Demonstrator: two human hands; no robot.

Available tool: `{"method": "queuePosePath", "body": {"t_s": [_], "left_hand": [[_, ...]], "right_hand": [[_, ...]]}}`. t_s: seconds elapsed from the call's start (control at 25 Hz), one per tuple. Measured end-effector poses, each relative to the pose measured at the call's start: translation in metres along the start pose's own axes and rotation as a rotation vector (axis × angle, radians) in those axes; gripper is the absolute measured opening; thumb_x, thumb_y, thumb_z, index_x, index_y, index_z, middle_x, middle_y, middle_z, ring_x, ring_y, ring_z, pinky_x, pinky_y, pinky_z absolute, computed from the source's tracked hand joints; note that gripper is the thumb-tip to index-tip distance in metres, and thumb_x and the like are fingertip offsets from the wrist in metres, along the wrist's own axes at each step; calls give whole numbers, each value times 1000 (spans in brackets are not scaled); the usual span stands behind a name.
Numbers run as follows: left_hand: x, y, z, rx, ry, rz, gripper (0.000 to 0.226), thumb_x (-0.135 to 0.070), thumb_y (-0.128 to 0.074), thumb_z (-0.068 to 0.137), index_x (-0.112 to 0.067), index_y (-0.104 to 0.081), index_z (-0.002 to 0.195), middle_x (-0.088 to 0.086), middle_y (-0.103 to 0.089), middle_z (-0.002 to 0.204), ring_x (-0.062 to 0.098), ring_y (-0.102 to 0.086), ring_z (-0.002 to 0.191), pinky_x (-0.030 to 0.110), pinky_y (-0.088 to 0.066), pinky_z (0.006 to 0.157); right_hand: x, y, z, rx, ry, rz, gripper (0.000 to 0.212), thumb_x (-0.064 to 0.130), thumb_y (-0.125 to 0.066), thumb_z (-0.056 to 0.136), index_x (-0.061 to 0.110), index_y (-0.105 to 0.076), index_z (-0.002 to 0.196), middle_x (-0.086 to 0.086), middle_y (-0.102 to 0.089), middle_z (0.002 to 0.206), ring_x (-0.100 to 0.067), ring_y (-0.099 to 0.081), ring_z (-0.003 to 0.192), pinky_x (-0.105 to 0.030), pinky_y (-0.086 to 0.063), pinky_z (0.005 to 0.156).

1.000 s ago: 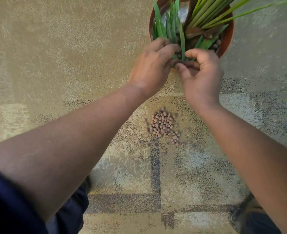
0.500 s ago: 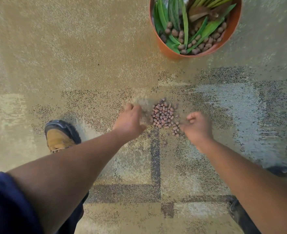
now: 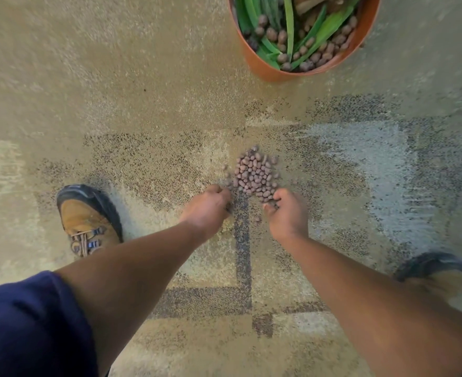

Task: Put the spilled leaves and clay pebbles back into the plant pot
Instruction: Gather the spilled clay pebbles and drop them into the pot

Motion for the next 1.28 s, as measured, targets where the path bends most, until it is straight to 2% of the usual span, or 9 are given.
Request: {"method": "queuePosePath", "body": {"t_s": [0.08, 0.2, 0.28, 0.4, 0.6, 0.76, 0.96, 1.12, 1.28], "left_hand": [[-3, -2, -2, -10, -39, -10, 9, -16, -61, 100, -16, -65, 107, 1, -55, 111, 13, -60, 78, 21, -57, 68], [-4, -5, -5, -11, -91, 26, 14, -7, -57, 102, -15, -65, 110, 1, -55, 109, 14, -61, 82, 25, -60, 70], [-3, -5, -5, -3, -117, 40, 14, -5, -57, 102, -15, -65, 108, -1, -53, 102, 12, -61, 78, 23, -57, 65], [-1, -3, -1, 27, -158, 56, 15, -4, -57, 101, -16, -65, 107, -2, -54, 98, 11, -62, 78, 22, -58, 64], [3, 14, 2, 36, -197, -41, 16, -19, -54, 104, -17, -69, 111, -3, -64, 104, 14, -67, 93, 26, -59, 81], [-27, 66, -3, -246, -327, -262, 18, -16, -59, 102, -11, -73, 113, 1, -70, 112, 14, -67, 98, 24, -58, 88], [-76, 176, 32, -827, -467, -408, 12, -14, -67, 95, -10, -75, 104, -6, -67, 99, 4, -58, 86, 13, -50, 77], [-92, 215, 71, -752, -323, -353, 16, -14, -66, 94, -12, -77, 106, 3, -72, 99, 18, -66, 90, 37, -57, 80], [-93, 205, 77, -742, -332, -338, 19, -7, -62, 94, -4, -77, 106, 9, -76, 101, 23, -69, 96, 40, -55, 85]], "right_hand": [[2, -2, 0, -19, -34, 48, 11, 13, -69, 93, 15, -61, 86, -5, -65, 104, -22, -67, 87, -14, -47, 54], [3, 1, 0, -17, -34, 64, 14, 9, -71, 91, 17, -64, 82, -3, -67, 98, -16, -65, 78, -7, -40, 41], [1, 4, 1, 21, 19, 18, 15, 8, -72, 90, 17, -64, 81, -2, -67, 97, -16, -66, 79, -7, -45, 46], [-5, 7, 1, 86, 159, -153, 13, 10, -73, 88, 14, -62, 83, 1, -63, 100, -18, -65, 84, -19, -60, 67], [1, 21, 2, 164, 243, -271, 12, 17, -68, 95, 15, -61, 85, 3, -64, 90, -14, -65, 73, -26, -62, 65], [42, 60, -5, 64, 335, 6, 5, 15, -67, 95, 15, -68, 89, 5, -67, 80, -10, -65, 62, -20, -56, 52], [129, 151, 9, -404, 613, 395, 10, 15, -70, 92, 25, -68, 94, 16, -66, 79, -3, -68, 68, -17, -57, 55], [160, 179, 44, -504, 588, 354, 7, 15, -73, 89, 19, -70, 94, 16, -64, 79, 1, -65, 69, -25, -60, 66], [148, 169, 56, -427, 531, 225, 20, 22, -79, 88, 16, -70, 105, 4, -70, 99, -1, -66, 73, -23, -60, 71]]}}
Point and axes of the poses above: each hand's wrist, its own z-axis towards the middle knuckle, its own y-axis out of the back of the hand, x = y × z, the point moved 1 cm from there along z, towards the middle knuckle
